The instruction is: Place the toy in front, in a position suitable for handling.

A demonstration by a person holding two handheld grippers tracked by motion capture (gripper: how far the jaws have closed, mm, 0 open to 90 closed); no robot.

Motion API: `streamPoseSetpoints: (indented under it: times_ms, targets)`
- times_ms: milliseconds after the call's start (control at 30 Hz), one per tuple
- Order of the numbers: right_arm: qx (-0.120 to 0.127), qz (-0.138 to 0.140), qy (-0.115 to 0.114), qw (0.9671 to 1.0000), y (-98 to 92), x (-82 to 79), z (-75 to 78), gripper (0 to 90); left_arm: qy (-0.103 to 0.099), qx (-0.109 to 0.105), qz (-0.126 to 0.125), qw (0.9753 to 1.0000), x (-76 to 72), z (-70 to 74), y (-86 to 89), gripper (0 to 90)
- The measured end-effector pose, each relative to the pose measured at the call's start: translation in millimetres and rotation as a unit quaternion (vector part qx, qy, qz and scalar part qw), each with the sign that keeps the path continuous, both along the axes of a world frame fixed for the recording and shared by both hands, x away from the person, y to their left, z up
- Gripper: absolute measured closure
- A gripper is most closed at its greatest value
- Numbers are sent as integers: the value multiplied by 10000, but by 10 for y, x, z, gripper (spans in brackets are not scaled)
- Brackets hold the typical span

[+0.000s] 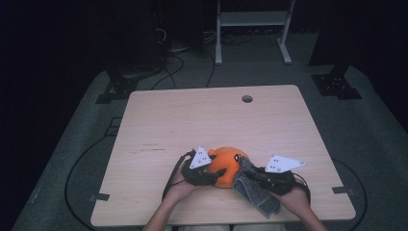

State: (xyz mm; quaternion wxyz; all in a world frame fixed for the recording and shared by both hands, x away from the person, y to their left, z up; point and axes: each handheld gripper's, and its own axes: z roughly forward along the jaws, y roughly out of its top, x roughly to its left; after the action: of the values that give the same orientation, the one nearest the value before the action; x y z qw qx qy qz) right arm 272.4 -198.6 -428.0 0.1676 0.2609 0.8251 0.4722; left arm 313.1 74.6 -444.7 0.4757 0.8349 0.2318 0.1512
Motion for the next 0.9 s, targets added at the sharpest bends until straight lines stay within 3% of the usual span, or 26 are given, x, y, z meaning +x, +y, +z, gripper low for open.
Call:
streamPoseSetpoints:
  times_ms: [533, 667, 733, 800, 900]
  targets:
    - [-191, -436, 172, 9987, -167, 120, -76, 799, 1, -1, 8, 10000, 12, -1, -1, 397]
    - [60, -107, 57, 9999, -72, 27, -4, 799, 11, -10, 44, 10000, 16, -7, -6, 396]
    - [5, 84, -54, 9999, 18, -23, 18, 799, 0, 8, 49, 10000, 14, -7, -9, 395]
    - [-125, 85, -83, 9999, 82, -26, -3, 799, -23, 10, -21, 10000, 9, 4, -7, 392]
    - [-99, 43, 8, 9999, 66, 15, -43, 799, 118, -249, -203, 9994, 33, 102, 60, 271]
